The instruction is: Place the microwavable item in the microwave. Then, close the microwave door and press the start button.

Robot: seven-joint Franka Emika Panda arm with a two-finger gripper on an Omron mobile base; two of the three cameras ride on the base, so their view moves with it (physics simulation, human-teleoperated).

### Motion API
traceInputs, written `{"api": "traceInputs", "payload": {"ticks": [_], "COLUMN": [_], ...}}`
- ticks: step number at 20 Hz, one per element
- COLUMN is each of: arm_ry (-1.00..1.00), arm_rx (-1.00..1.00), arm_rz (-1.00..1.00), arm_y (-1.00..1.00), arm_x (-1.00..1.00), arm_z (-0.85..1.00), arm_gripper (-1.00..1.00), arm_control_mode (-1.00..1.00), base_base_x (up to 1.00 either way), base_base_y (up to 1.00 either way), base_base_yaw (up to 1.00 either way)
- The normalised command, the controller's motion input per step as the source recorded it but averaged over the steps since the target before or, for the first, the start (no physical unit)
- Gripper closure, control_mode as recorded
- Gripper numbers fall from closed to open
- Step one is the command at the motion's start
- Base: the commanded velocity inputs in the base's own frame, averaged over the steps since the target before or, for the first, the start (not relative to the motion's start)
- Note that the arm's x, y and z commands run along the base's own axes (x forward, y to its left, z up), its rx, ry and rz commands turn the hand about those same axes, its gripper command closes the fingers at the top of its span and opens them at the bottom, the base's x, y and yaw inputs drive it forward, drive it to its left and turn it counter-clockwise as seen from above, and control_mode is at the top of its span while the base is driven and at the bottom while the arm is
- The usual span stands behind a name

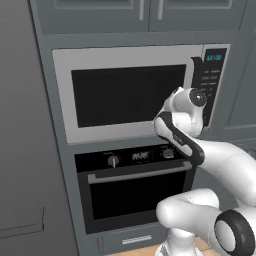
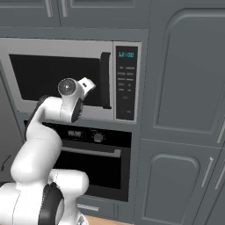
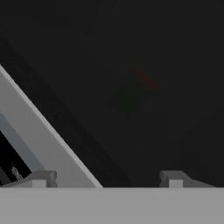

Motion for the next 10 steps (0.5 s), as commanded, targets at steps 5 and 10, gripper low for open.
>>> {"api": "traceInputs", "payload": {"ticks": [5,10], "arm_ry": [0.08,0.01], "arm_rx": [0.02,0.0], "arm_rz": [0.0,0.0], "arm_y": [0.0,0.07], "arm_x": [0.54,0.07], "arm_z": [0.0,-0.04], "arm_gripper": [-1.0,-1.0], "arm_control_mode": [-1.0,-1.0], "base_base_x": [0.0,0.0], "base_base_y": [0.0,0.0], "base_base_yaw": [0.0,0.0]}}
